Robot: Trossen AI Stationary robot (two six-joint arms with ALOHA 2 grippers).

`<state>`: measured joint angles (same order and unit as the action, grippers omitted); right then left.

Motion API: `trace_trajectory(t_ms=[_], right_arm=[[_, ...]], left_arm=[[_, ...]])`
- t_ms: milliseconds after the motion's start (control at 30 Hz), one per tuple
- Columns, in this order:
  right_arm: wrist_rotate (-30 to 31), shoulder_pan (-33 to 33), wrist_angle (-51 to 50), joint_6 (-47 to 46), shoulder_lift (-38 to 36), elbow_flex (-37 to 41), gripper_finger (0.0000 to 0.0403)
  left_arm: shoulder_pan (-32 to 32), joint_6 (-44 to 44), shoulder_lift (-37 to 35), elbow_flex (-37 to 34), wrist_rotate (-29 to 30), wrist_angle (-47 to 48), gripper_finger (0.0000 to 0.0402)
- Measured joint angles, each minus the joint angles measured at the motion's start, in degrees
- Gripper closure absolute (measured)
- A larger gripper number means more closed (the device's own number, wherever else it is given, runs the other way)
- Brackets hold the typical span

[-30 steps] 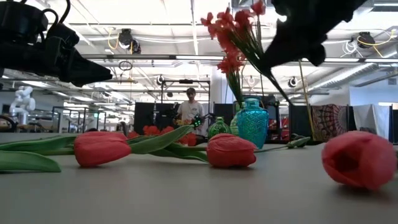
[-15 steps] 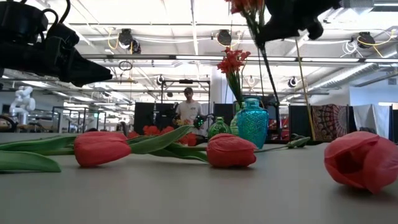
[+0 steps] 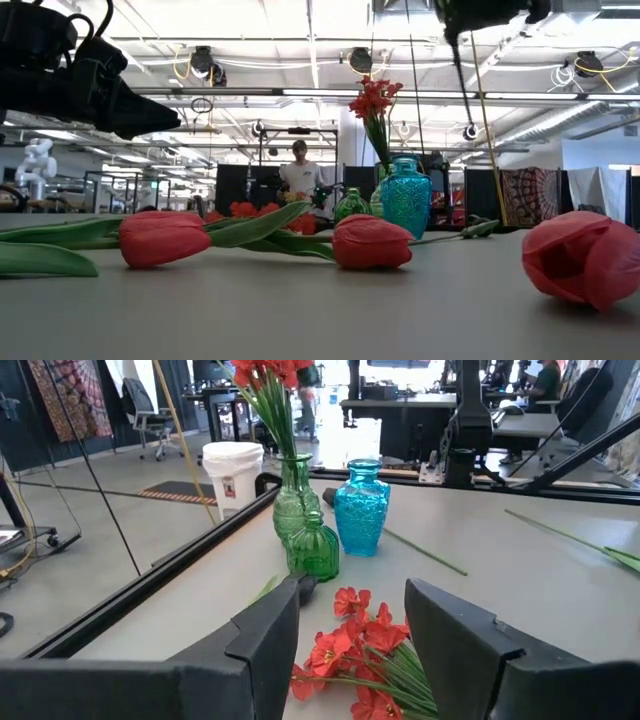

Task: Sort flowers into vase by color
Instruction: Put the right red flowers into the top green vase

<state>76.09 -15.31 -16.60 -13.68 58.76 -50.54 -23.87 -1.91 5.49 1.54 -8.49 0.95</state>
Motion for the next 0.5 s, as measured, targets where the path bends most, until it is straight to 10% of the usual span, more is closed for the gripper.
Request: trace_trajectory(t_ms=[500], right_arm=[[-0.4, 7.5, -10.3, -0.2, -18.5, 6.6, 0.0399]], left_arm=[[0.0, 0.0, 0.0, 0.0, 0.0, 0.0, 0.021]])
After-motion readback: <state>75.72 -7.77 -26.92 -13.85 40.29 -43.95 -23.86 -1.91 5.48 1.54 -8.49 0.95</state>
